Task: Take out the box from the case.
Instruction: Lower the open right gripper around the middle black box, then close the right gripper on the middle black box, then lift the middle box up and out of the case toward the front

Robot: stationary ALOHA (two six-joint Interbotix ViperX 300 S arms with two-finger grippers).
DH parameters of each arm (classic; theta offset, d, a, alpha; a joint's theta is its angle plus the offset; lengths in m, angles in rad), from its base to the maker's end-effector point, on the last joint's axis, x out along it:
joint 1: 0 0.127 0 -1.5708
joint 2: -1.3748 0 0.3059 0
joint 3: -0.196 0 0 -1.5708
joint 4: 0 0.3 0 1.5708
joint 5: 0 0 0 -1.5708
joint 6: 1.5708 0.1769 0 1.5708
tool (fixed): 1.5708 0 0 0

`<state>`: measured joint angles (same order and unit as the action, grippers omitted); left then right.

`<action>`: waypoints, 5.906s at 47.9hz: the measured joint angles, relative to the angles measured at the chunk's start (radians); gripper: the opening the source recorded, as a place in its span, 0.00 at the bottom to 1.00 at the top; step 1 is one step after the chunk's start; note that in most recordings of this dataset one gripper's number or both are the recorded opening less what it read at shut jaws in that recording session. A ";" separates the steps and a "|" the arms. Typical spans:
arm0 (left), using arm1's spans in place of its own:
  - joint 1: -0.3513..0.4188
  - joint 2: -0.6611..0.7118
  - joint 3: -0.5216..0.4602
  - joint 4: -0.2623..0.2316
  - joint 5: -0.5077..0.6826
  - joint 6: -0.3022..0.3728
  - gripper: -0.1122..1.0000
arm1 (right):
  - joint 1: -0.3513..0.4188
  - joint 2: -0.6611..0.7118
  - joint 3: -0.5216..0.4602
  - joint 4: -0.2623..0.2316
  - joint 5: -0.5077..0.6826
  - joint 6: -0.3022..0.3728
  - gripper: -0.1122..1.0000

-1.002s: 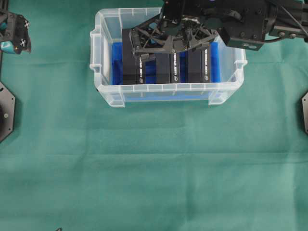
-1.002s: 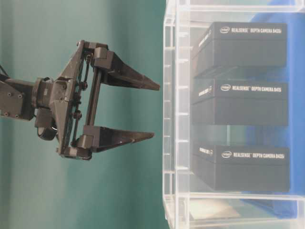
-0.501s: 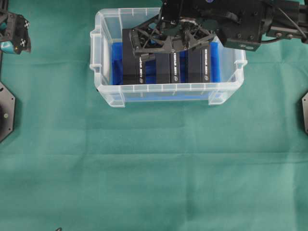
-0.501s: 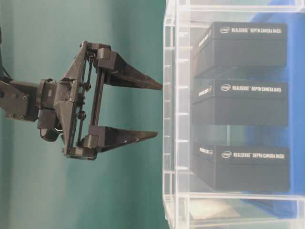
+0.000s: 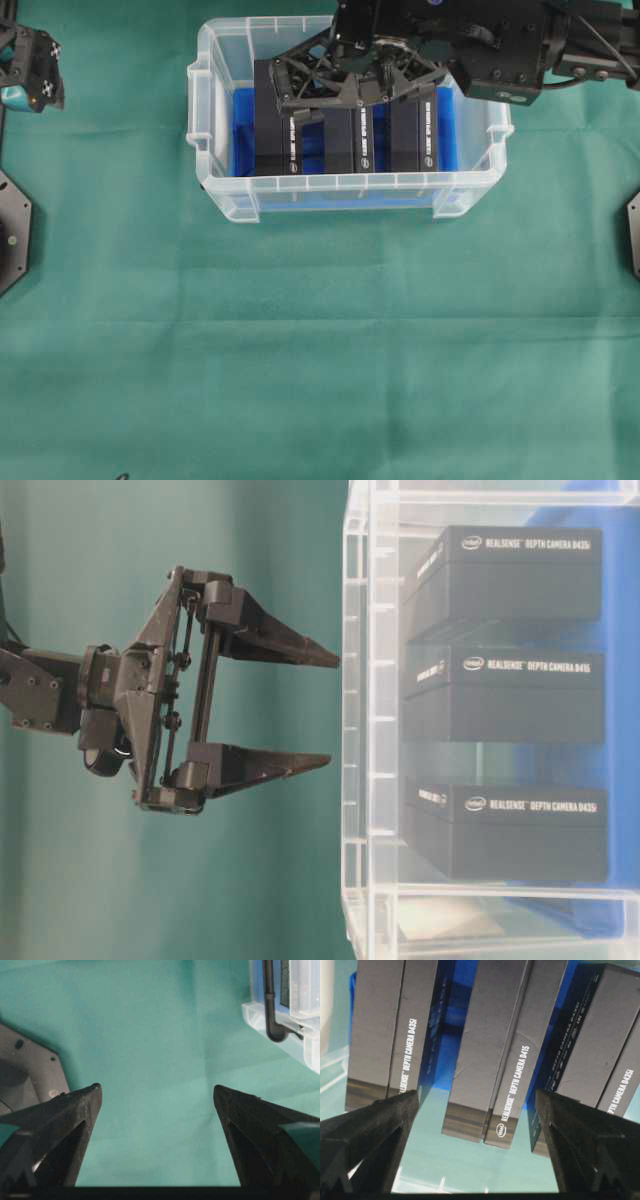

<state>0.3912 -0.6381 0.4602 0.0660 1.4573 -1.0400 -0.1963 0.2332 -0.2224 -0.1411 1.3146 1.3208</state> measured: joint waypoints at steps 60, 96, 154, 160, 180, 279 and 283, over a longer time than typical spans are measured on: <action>0.002 -0.002 0.000 0.000 0.002 -0.002 0.98 | -0.011 0.018 0.072 0.000 -0.063 0.000 0.95; 0.002 -0.003 0.000 0.000 0.000 0.003 0.98 | -0.029 0.058 0.120 0.000 -0.114 -0.014 0.95; 0.000 -0.035 0.012 -0.002 0.000 0.012 0.98 | -0.041 0.123 0.121 0.025 -0.153 0.015 0.94; 0.000 -0.035 0.012 -0.002 0.000 0.011 0.98 | -0.041 0.124 0.120 0.041 -0.152 0.049 0.80; 0.000 -0.029 0.012 -0.002 0.002 0.009 0.98 | -0.037 0.123 0.121 0.043 -0.143 0.084 0.70; 0.000 -0.034 0.012 -0.002 0.000 -0.006 0.98 | -0.034 0.002 -0.281 0.014 0.304 0.110 0.70; -0.002 -0.034 0.012 -0.002 0.000 -0.008 0.98 | -0.034 0.002 -0.281 0.014 0.305 0.110 0.70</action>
<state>0.3896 -0.6719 0.4725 0.0644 1.4573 -1.0477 -0.2301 0.2347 -0.5031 -0.1273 1.6199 1.4312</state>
